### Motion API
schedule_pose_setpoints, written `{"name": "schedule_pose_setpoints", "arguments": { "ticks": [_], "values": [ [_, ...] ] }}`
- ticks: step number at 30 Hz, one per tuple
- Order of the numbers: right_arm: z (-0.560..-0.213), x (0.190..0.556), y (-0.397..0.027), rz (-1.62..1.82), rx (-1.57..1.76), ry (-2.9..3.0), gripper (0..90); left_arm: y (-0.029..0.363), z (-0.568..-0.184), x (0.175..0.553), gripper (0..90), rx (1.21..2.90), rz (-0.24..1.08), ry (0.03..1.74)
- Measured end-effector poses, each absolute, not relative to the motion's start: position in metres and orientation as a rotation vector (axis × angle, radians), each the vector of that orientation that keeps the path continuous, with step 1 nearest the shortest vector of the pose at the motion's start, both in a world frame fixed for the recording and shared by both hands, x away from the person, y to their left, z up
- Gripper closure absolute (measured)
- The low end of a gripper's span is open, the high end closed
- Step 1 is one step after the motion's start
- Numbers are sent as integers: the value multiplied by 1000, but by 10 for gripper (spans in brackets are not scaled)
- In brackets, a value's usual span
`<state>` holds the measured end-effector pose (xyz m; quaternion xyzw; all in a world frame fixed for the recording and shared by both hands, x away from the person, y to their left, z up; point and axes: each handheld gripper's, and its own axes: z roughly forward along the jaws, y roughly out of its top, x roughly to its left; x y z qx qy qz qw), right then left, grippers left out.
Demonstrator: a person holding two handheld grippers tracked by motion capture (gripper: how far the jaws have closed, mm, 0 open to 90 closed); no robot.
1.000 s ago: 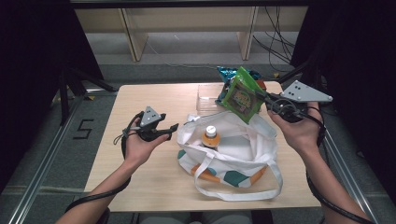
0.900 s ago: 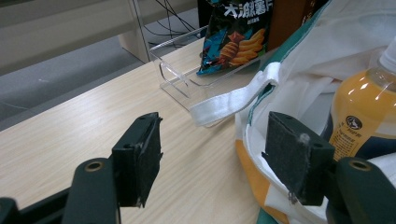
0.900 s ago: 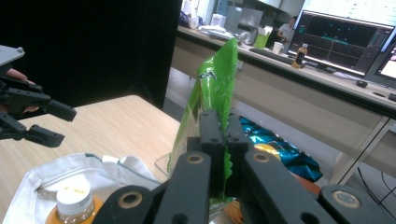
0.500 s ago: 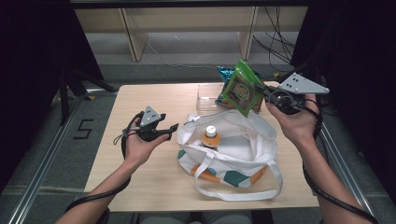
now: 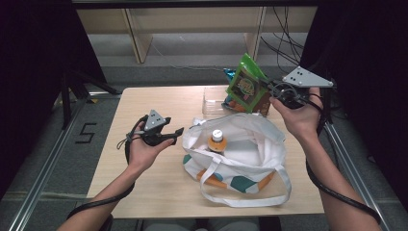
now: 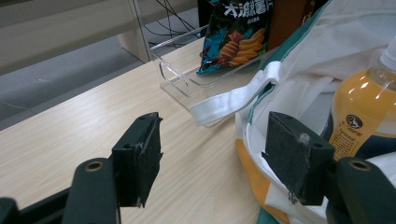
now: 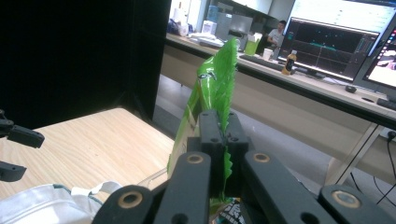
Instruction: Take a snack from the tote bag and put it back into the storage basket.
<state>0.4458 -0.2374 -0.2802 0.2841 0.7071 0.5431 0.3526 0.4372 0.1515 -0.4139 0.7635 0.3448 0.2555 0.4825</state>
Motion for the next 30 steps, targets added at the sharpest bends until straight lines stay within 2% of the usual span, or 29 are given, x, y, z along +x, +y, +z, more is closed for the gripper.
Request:
{"name": "schedule_pose_setpoints", "arguments": {
  "ticks": [30],
  "values": [
    [-296, 485, -226, 1364, 790, 1813, 900, 155, -414, 436, 354, 1855, 628, 852]
  ]
}}
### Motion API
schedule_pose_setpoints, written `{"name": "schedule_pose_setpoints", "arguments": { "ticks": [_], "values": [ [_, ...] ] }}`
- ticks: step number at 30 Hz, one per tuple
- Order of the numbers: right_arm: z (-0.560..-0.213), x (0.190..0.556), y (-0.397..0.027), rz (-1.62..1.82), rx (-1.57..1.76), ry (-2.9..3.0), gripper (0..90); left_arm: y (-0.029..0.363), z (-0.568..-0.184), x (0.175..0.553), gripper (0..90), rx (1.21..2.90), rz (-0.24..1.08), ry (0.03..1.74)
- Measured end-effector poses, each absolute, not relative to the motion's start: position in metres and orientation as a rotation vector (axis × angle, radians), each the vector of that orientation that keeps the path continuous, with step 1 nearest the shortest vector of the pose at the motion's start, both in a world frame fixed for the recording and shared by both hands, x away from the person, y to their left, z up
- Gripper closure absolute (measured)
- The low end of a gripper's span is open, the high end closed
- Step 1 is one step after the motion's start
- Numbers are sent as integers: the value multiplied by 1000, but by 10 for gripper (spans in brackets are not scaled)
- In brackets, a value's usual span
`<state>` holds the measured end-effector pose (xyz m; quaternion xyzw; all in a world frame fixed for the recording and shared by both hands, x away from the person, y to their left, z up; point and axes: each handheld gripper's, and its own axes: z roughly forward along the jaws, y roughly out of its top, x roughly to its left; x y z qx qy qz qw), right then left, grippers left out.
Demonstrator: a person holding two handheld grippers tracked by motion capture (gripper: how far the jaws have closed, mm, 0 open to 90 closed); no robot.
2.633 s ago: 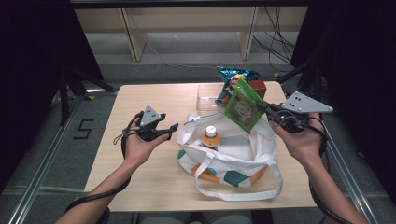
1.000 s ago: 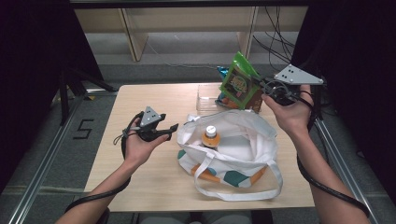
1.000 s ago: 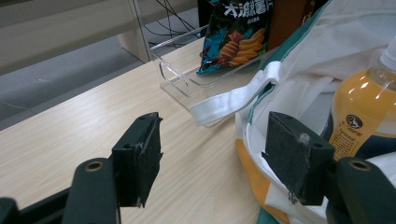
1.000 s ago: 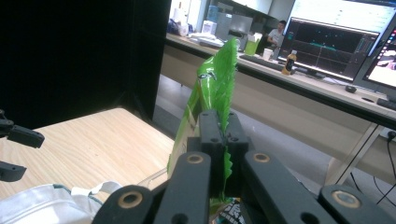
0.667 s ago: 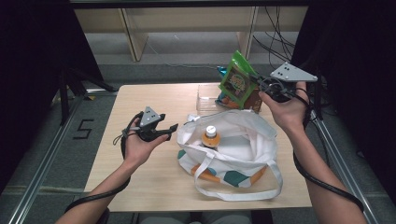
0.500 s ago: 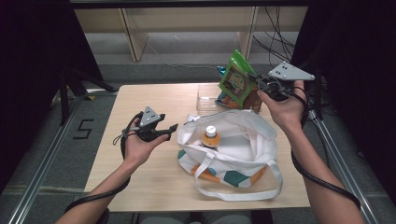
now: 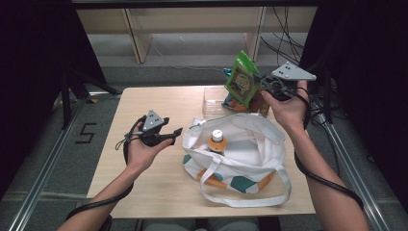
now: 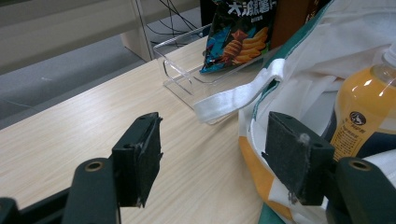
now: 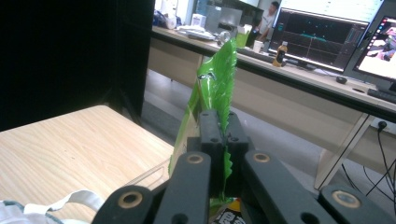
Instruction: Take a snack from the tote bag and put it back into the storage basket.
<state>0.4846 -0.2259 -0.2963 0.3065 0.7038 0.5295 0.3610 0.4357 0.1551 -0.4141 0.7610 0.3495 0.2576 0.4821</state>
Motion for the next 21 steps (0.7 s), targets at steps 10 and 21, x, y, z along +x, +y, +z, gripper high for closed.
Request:
{"name": "schedule_pose_setpoints", "arguments": {
  "ticks": [10, 21],
  "values": [
    [-305, 499, -223, 1339, 797, 1812, 900, 157, -415, 435, 353, 1858, 629, 858],
    [-315, 513, -220, 1294, 792, 1821, 900, 158, -415, 435, 354, 1858, 630, 859]
  ]
}}
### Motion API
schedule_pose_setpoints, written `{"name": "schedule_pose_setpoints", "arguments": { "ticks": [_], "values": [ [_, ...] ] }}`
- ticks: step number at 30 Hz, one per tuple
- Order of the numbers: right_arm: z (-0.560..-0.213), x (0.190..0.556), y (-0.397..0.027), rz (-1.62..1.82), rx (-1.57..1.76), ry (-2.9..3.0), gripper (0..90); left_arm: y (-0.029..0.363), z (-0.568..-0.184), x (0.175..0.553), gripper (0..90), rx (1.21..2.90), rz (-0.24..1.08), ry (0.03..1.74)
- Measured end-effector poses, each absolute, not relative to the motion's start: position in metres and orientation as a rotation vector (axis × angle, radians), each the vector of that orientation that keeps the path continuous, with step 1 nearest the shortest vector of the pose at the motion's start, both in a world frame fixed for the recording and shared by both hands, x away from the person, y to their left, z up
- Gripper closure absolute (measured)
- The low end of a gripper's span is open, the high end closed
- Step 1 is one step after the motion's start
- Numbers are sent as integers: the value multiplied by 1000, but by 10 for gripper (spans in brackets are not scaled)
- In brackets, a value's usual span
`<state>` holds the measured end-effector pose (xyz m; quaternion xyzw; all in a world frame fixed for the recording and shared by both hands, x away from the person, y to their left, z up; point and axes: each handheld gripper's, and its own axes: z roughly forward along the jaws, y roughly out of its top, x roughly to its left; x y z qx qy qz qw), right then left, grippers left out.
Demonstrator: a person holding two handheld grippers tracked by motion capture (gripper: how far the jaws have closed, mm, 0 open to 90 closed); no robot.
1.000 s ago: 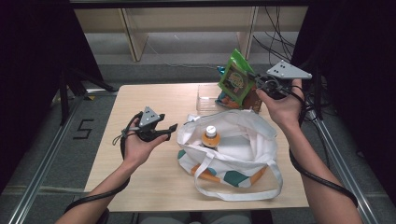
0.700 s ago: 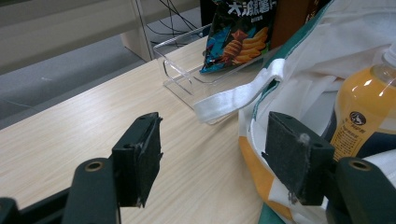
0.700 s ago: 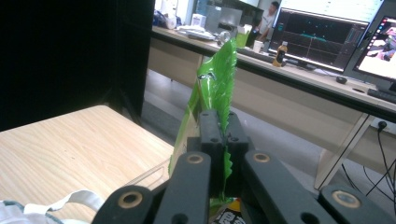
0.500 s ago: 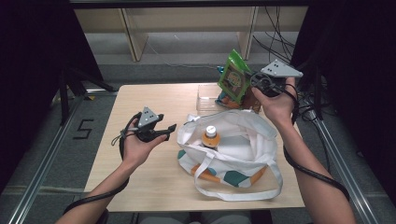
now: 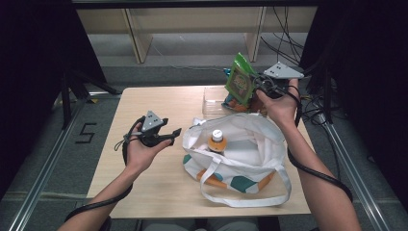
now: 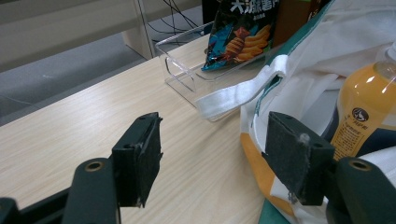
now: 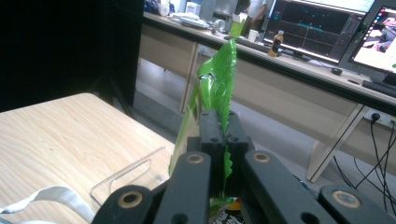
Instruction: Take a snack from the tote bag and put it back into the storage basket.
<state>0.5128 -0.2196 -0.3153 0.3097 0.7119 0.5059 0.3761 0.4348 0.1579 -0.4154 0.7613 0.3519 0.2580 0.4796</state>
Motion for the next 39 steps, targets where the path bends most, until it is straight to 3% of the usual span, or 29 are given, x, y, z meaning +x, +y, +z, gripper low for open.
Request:
{"name": "schedule_pose_setpoints", "arguments": {
  "ticks": [39],
  "values": [
    [-352, 542, -206, 1155, 820, 1877, 900, 160, -416, 434, 353, 1861, 628, 866]
  ]
}}
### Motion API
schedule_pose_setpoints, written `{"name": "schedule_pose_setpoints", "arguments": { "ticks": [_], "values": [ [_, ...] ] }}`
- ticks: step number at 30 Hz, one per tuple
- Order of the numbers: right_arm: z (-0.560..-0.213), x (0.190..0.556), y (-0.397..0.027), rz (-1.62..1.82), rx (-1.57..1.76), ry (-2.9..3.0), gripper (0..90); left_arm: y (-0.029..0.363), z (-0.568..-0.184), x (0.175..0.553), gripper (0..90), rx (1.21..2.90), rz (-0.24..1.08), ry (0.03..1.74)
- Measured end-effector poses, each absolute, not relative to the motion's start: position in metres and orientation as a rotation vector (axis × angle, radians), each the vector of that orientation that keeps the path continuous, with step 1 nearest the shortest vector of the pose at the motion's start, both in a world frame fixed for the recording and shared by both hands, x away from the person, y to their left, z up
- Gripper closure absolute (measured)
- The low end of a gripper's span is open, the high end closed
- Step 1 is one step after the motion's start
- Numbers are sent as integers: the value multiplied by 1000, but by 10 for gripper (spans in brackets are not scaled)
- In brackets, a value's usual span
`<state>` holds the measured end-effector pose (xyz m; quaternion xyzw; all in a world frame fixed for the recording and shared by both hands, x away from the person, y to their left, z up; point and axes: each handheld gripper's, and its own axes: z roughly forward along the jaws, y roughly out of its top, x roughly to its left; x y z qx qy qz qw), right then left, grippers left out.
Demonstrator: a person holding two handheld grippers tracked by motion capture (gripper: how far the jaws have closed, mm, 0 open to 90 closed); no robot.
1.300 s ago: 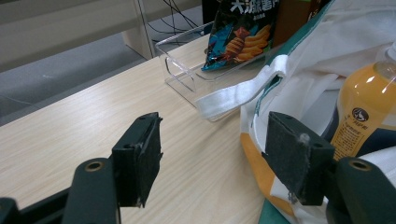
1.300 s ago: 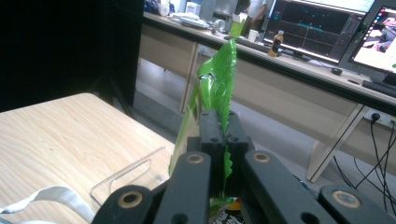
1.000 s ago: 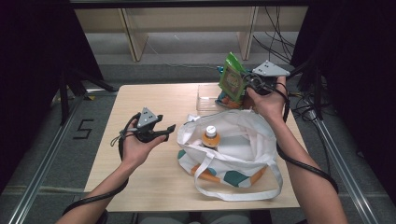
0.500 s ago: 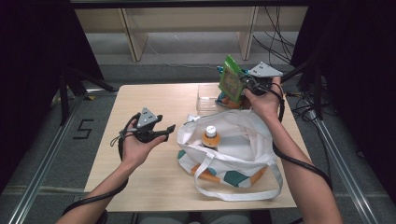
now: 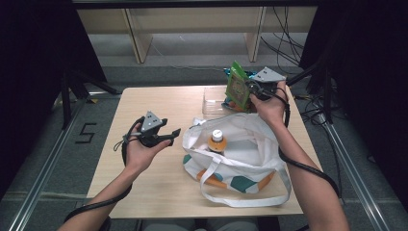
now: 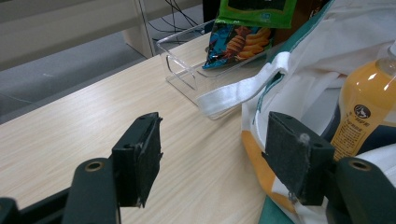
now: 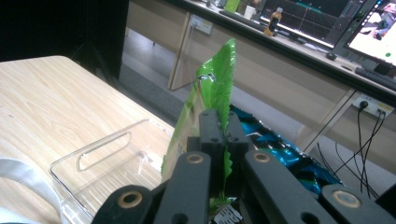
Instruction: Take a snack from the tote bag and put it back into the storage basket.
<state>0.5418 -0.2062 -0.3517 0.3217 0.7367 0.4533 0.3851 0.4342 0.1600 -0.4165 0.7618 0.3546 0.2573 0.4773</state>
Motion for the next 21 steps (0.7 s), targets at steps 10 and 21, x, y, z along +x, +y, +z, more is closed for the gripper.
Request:
{"name": "schedule_pose_setpoints", "arguments": {
  "ticks": [10, 21],
  "values": [
    [-359, 544, -208, 1135, 815, 1902, 900, 160, -417, 434, 353, 1859, 627, 867],
    [-365, 546, -207, 1118, 816, 1910, 900, 161, -417, 434, 353, 1858, 627, 867]
  ]
}}
